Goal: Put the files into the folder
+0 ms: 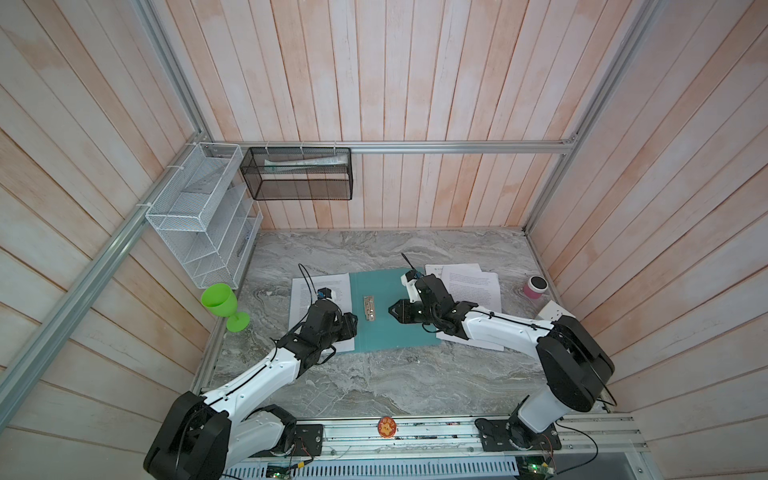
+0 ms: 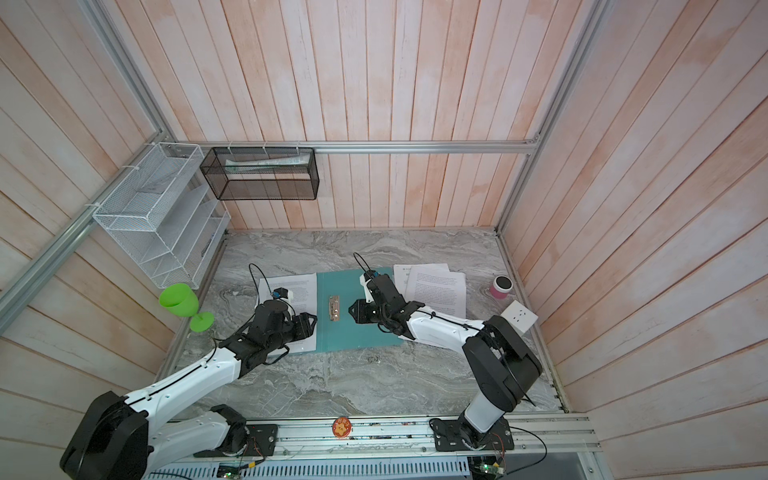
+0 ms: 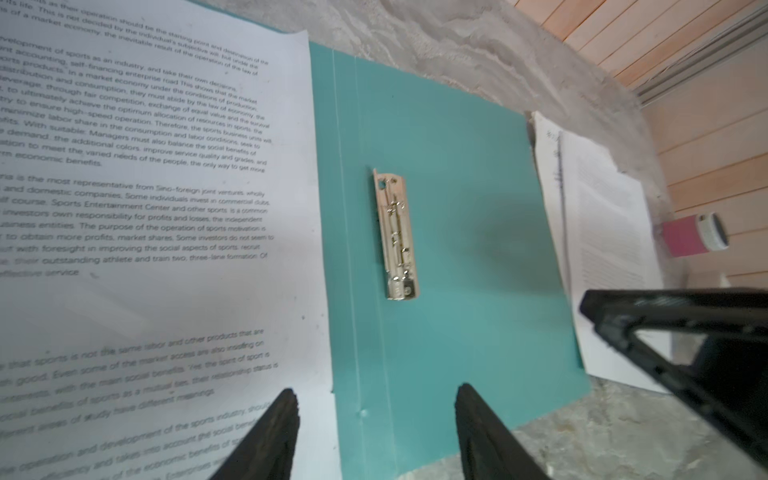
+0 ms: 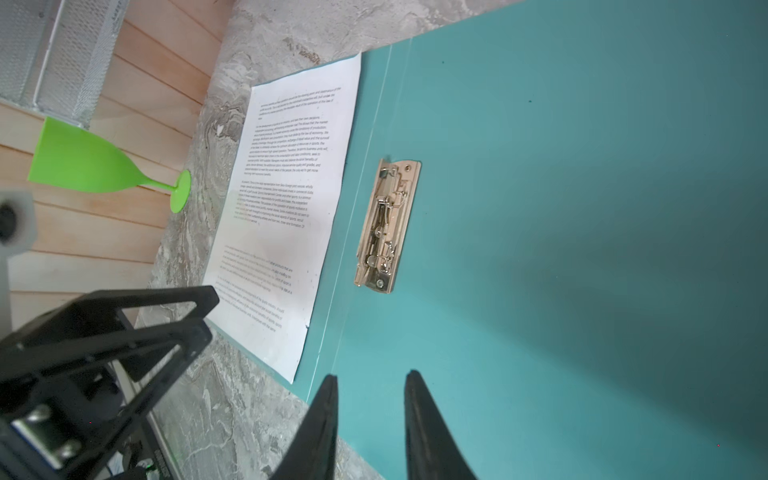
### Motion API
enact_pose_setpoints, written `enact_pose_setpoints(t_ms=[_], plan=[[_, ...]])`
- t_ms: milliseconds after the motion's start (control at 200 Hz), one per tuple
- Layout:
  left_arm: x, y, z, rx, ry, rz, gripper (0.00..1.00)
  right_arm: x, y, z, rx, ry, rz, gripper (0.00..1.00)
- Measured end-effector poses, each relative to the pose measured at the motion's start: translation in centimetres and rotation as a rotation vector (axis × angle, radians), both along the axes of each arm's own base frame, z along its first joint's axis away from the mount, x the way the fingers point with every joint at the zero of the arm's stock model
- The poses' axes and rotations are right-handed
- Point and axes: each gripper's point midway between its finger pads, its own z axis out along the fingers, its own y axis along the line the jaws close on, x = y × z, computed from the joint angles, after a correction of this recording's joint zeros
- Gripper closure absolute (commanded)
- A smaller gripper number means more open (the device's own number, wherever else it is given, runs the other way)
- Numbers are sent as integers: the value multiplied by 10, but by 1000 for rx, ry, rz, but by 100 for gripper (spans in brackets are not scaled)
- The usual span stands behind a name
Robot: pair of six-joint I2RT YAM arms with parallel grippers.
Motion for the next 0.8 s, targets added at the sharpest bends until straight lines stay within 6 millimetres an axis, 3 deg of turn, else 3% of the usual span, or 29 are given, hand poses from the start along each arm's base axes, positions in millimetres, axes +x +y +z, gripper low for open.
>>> enact_pose_setpoints(t_ms=[55, 200, 360, 635, 795], plan=[[-2, 2, -10, 16, 24, 5, 48, 6, -2, 1, 5, -7, -9, 87], [5, 2, -25, 44, 43, 15, 57, 29, -3, -4, 20, -6, -18, 88], [11, -1, -44, 72, 82, 12, 62, 44, 14, -22, 20, 25, 30, 88], [14, 0, -47, 53, 77, 26, 63, 45, 41, -27, 63, 68, 112, 84], [2, 4, -57, 35, 112, 42, 64, 39, 56, -32, 68, 88, 154, 83]])
